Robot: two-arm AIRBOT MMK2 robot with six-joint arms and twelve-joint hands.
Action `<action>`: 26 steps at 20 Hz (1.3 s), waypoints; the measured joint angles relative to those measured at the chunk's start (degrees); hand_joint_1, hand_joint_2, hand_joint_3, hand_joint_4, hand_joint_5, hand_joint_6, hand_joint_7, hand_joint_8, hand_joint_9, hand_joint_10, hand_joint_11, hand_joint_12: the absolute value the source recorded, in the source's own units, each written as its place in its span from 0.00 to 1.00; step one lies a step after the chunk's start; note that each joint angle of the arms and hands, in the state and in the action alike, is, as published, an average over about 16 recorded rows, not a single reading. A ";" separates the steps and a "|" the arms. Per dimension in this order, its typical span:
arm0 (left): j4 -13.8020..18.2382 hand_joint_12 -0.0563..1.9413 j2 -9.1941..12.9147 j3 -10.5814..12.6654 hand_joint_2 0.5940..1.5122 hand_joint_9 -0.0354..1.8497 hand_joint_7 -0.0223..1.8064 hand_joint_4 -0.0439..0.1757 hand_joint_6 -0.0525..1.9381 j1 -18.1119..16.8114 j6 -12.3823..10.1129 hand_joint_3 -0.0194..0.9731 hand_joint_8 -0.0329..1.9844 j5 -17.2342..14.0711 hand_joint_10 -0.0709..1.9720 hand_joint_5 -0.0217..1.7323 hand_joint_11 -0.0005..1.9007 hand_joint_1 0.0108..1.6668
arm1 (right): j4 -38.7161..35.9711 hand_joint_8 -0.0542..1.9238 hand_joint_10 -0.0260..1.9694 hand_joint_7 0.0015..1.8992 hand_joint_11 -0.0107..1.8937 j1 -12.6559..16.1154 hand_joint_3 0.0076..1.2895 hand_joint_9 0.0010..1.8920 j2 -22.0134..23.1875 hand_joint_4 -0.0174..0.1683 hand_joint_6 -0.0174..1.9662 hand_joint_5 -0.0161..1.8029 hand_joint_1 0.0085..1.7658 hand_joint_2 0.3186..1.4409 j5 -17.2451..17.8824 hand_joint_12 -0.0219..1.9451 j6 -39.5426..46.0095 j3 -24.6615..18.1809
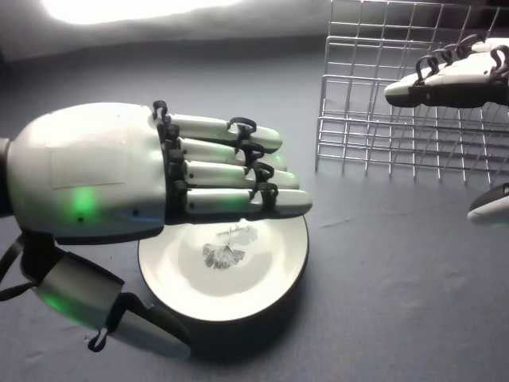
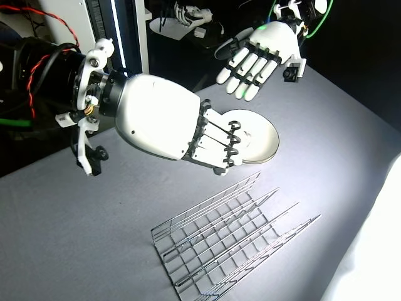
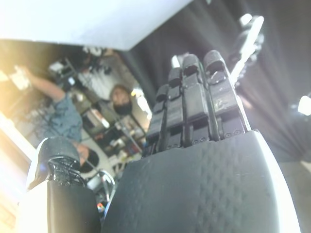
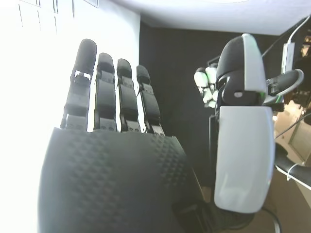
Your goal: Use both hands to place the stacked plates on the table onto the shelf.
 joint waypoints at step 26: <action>28.42 0.04 -5.32 14.05 0.57 0.03 0.02 0.20 0.03 -6.44 -15.46 0.03 0.02 -9.58 0.04 0.02 0.01 0.01 | 0.05 0.04 0.02 0.05 0.02 -1.49 0.01 0.05 -1.25 0.08 0.02 0.07 0.00 0.85 -0.24 0.24 0.06 -0.40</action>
